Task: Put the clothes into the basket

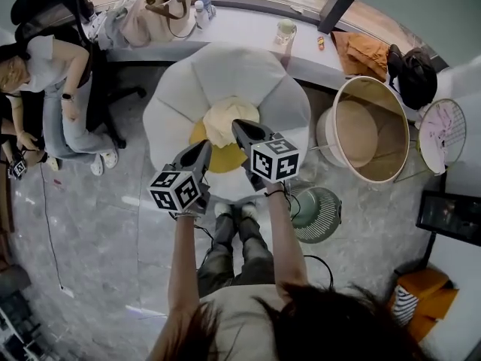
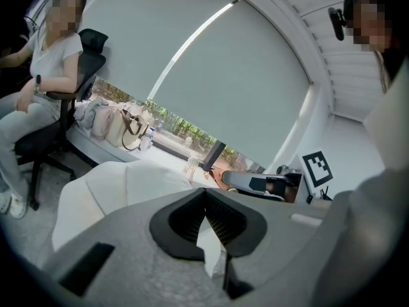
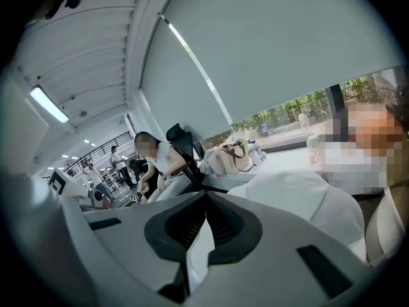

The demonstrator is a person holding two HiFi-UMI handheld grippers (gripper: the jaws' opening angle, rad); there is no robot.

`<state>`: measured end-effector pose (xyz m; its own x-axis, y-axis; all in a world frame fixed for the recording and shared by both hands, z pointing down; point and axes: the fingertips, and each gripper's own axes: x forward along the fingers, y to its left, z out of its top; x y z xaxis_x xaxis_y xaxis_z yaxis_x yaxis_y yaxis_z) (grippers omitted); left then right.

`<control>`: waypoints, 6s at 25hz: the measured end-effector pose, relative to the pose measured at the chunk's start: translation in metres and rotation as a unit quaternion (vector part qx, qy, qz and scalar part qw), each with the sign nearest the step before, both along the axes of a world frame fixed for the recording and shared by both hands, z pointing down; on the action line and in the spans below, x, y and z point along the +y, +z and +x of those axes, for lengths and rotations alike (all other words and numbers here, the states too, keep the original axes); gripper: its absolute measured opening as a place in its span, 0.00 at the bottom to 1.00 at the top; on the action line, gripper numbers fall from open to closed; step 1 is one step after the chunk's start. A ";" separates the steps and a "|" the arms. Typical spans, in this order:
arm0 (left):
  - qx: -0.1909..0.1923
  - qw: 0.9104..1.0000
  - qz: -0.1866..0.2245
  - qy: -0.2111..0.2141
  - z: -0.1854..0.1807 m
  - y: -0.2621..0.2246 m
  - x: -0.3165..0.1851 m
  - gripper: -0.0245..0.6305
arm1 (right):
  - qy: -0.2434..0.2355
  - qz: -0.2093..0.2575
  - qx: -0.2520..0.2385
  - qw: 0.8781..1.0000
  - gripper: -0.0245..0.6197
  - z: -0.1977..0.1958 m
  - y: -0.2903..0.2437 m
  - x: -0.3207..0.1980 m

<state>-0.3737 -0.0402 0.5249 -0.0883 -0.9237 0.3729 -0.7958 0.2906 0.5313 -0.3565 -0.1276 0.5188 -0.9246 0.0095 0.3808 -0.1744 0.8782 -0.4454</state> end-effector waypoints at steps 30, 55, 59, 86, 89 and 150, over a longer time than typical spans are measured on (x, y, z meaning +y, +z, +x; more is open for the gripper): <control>0.075 0.993 -0.083 0.045 -0.055 0.195 -0.050 0.05 | -0.015 -0.076 0.089 0.993 0.05 -0.060 0.208 -0.053; 0.082 0.984 -0.123 0.096 -0.073 0.309 -0.067 0.05 | -0.005 -0.123 0.196 0.973 0.21 -0.074 0.360 -0.056; 0.082 0.984 -0.123 0.100 -0.068 0.326 -0.064 0.05 | 0.002 -0.123 0.197 0.973 0.28 -0.074 0.377 -0.057; 0.082 0.980 -0.131 0.122 -0.061 0.466 -0.047 0.05 | 0.000 -0.104 0.258 0.960 0.37 -0.085 0.548 -0.053; 0.077 0.982 -0.125 0.122 -0.064 0.472 -0.051 0.05 | -0.012 -0.095 0.277 0.956 0.37 -0.091 0.561 -0.055; 0.128 0.982 -0.115 0.073 -0.027 0.256 -0.024 0.05 | 0.007 -0.164 0.213 0.963 0.10 -0.041 0.311 -0.025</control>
